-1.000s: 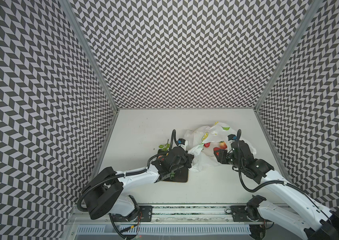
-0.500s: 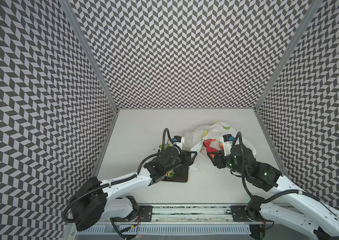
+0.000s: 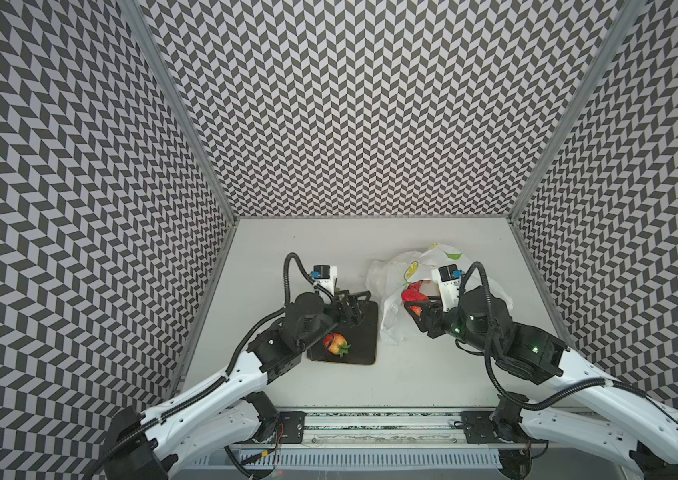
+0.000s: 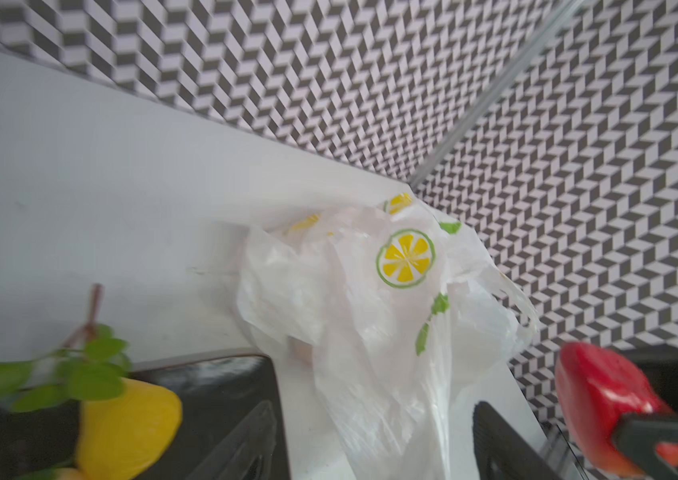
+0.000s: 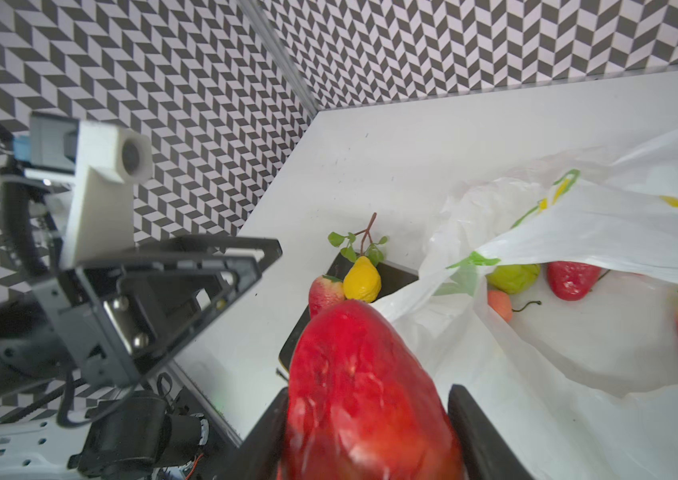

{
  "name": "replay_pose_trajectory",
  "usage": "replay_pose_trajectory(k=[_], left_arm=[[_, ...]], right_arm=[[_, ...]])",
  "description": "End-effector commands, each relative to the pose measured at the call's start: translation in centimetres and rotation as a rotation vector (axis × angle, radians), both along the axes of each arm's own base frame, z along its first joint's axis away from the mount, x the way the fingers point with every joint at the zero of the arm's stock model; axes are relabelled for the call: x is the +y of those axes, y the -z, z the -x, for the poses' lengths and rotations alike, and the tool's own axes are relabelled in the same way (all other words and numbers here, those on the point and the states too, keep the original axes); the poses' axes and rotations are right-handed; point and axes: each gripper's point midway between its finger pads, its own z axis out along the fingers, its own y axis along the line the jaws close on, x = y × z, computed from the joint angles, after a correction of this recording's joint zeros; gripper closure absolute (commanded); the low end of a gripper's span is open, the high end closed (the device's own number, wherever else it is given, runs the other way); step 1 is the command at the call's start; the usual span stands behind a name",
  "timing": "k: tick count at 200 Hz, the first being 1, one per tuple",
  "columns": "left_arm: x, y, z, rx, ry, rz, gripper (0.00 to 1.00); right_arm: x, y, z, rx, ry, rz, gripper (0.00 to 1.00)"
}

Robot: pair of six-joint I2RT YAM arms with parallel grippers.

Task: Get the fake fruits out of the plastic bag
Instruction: 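Lift the red fruit out of the bag with the right gripper, then lower the red fruit onto the black tray and open the right gripper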

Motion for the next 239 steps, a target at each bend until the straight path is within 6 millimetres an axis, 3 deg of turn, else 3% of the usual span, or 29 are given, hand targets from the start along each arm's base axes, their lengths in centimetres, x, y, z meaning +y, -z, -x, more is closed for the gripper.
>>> replay_pose_trajectory(k=[1,35,60,95,138,184,239], left_arm=[[5.5,0.4,-0.8,0.01,-0.159,-0.074,0.27],[11.0,0.4,-0.9,0.026,-0.3,-0.083,0.28],[13.3,0.9,-0.9,0.039,-0.37,-0.089,0.28],[15.7,-0.9,-0.4,-0.006,-0.457,-0.093,0.28],[19.1,-4.0,1.1,-0.067,-0.588,-0.194,0.28],[20.4,-6.0,2.3,-0.096,-0.641,-0.201,0.28],[21.6,-6.7,3.9,-0.123,-0.688,-0.174,0.28]], right_arm=[[2.8,-1.4,0.2,-0.065,-0.037,-0.022,0.54],[7.6,1.3,1.6,-0.057,-0.085,0.073,0.54],[12.3,4.2,3.5,-0.034,-0.171,0.099,0.54],[18.1,7.8,5.5,-0.024,-0.201,0.173,0.55],[21.4,12.0,4.4,0.023,-0.081,0.263,0.55],[24.5,15.7,3.5,0.037,-0.052,0.302,0.56],[25.1,18.3,2.5,0.028,-0.004,0.363,0.55]])
